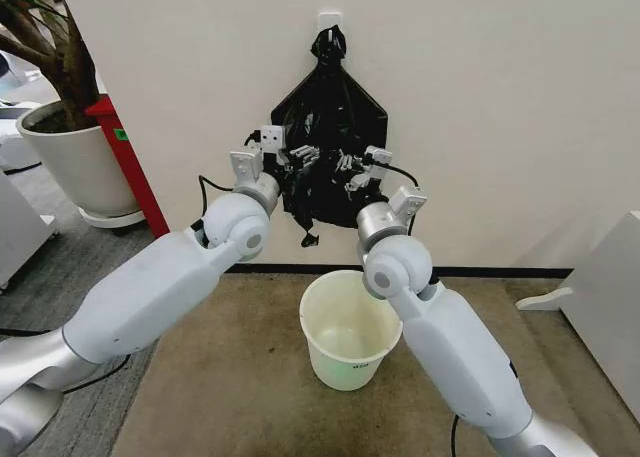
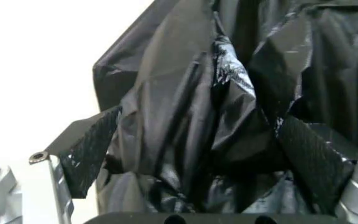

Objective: Place the garbage bag over the trash bin.

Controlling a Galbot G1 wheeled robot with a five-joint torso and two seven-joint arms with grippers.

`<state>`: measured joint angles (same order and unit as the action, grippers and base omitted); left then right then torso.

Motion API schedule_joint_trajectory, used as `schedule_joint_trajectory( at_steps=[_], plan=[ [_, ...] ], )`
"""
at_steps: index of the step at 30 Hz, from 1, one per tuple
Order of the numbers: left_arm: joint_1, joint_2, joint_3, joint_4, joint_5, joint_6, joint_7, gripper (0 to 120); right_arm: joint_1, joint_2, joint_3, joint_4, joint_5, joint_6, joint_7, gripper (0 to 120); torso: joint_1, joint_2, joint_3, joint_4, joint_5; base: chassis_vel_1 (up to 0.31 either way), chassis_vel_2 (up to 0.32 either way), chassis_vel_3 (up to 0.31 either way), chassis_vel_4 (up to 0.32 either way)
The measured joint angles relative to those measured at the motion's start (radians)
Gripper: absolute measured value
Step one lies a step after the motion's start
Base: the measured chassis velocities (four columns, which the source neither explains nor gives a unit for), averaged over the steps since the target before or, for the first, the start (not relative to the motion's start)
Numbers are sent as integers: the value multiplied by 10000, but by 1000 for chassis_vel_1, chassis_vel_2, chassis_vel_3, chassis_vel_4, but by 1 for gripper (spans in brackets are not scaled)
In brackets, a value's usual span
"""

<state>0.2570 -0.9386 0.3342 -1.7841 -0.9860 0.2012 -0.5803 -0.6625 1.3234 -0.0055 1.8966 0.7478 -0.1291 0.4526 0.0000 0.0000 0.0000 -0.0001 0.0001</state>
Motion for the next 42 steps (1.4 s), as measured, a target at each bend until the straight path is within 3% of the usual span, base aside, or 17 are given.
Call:
schedule_joint_trajectory(
  at_steps=[12, 18, 30, 42],
  plan=[
    [219, 4, -175, 329, 240, -23, 15, 81, -30, 37, 20, -22, -51, 39, -64, 0, 0, -1, 0, 1, -2, 0, 0, 0, 0],
    [219, -246, -51, 334, 245, -223, 92, 84, -63, -11, 74, 10, -51, 47, -77, 0, 0, -2, 0, 0, 0, 0, 0, 0, 0],
    [751, 171, -352, -730, 179, -353, 312, 86, -103, 72, 92, -75, -383, 3, -209, 1, 0, -2, 0, 1, -1, 0, 0, 0, 0],
    [1874, 792, -1481, -1310, 386, -351, 497, 86, -71, -137, 267, 903, -217, -227, -590, 44, 0, -1, -1, 1, -3, 0, 0, 0, 0]
  ],
)
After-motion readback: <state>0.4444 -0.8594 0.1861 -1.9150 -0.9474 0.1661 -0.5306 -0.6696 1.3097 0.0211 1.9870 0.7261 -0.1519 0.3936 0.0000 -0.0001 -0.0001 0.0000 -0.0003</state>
